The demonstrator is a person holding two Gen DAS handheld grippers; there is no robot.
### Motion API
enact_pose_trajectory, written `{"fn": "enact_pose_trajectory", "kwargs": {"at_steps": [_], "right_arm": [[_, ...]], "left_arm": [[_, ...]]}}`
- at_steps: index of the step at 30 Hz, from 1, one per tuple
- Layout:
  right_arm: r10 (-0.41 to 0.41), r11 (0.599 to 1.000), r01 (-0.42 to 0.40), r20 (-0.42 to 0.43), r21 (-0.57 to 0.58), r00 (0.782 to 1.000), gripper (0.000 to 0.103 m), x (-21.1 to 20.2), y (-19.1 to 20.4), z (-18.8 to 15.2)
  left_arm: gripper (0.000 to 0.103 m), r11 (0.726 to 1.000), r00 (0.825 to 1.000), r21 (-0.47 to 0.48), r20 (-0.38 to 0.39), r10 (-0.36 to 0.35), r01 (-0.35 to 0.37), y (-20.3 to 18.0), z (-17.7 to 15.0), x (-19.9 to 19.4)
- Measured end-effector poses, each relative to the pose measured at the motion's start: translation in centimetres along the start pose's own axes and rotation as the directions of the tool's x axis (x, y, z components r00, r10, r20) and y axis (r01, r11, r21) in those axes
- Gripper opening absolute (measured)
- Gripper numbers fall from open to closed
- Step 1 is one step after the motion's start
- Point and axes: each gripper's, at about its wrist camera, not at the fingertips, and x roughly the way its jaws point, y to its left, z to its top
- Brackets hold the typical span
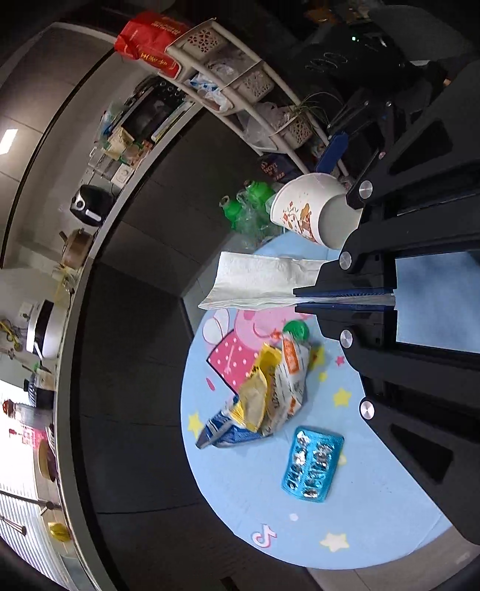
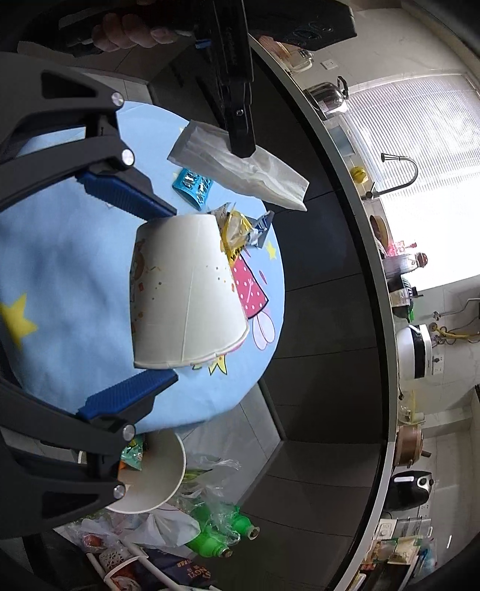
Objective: Collect trash
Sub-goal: 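Carry the paper cup and tissue over the white bucket bin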
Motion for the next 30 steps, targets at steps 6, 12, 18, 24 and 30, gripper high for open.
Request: {"fn": "enact_pose_trajectory", "kwargs": {"at_steps": [6,12,18,24,30], "right_arm": [[-0.063,0.996,0.061,0.023,0.072,0.998,0.081,-1.2,-4.3,-0.3],[-0.129,0.981,0.123,0.03,0.153,0.991,0.081,-2.3,-9.1,-1.2],[-0.189,0.953,0.183,0.003,0.243,0.982,0.081,-2.3,-14.2,-2.8],[-0.218,0.923,0.222,-0.049,0.313,0.975,0.081,-1.2,-18.4,-5.1],[-0.2,0.903,0.226,-0.108,0.364,0.974,0.081,1.5,-21.3,-7.1]], "left_arm": [[0.003,0.995,0.997,0.066,-0.02,-0.074,0.075,-4.7,1.2,1.8],[0.003,0.985,0.99,0.111,-0.061,-0.127,0.133,-8.3,2.0,4.7],[0.003,0.975,0.983,0.15,-0.102,-0.15,0.164,-11.5,2.8,7.9],[0.003,0.966,0.972,0.161,-0.156,-0.175,0.2,-14.1,3.2,11.6],[0.003,0.962,0.96,0.162,-0.214,-0.183,0.22,-15.9,3.0,15.2]]}}
